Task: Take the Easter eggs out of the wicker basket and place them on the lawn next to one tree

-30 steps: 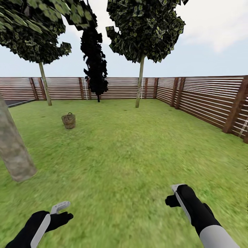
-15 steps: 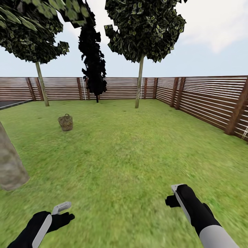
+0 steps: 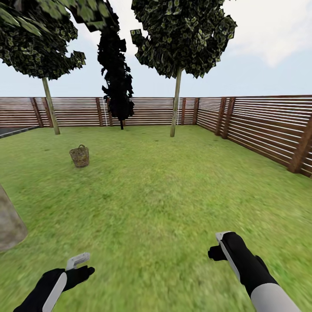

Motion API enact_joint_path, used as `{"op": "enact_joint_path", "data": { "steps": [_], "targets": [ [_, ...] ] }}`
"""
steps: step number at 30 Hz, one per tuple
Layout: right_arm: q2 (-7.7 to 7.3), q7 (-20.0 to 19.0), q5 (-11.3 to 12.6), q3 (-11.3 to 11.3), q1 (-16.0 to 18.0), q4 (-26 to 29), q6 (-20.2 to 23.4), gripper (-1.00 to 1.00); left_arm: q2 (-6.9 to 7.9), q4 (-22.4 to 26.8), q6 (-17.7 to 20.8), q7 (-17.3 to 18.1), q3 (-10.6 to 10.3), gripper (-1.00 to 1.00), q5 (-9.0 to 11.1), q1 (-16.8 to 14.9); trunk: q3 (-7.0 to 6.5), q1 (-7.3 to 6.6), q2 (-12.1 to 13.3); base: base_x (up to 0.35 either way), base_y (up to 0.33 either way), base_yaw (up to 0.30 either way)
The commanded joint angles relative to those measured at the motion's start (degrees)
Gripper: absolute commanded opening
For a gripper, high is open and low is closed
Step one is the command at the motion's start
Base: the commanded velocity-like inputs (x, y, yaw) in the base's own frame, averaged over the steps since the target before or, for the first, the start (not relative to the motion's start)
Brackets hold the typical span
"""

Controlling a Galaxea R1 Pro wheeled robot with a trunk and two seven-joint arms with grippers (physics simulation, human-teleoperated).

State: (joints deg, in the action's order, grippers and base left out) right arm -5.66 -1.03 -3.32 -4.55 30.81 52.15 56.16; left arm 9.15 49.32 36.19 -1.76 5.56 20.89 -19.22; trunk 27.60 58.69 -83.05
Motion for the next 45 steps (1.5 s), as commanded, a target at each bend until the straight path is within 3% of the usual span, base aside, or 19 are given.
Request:
{"op": "enact_joint_path", "data": {
  "steps": [1,40,45],
  "targets": [
    [-0.05,-0.1,-0.3,-0.2,0.0,0.1,0.3,1.00,-0.01,0.1,0.3,-0.1,0.1,1.00,0.5,0.0,0.07,0.03,0.0,0.339,0.000,0.000],
    [0.03,-0.1,-0.5,-0.2,0.0,0.1,0.2,1.00,-0.27,0.2,0.4,-0.2,0.1,1.00,0.6,0.0,0.07,0.03,0.0,0.339,0.000,0.000],
    [-0.05,-0.1,-0.5,-0.1,0.0,0.1,0.1,1.00,0.61,0.4,0.4,-0.6,0.5,1.00,0.6,0.0,0.07,0.03,0.0,0.339,0.000,0.000]
  ]
}}
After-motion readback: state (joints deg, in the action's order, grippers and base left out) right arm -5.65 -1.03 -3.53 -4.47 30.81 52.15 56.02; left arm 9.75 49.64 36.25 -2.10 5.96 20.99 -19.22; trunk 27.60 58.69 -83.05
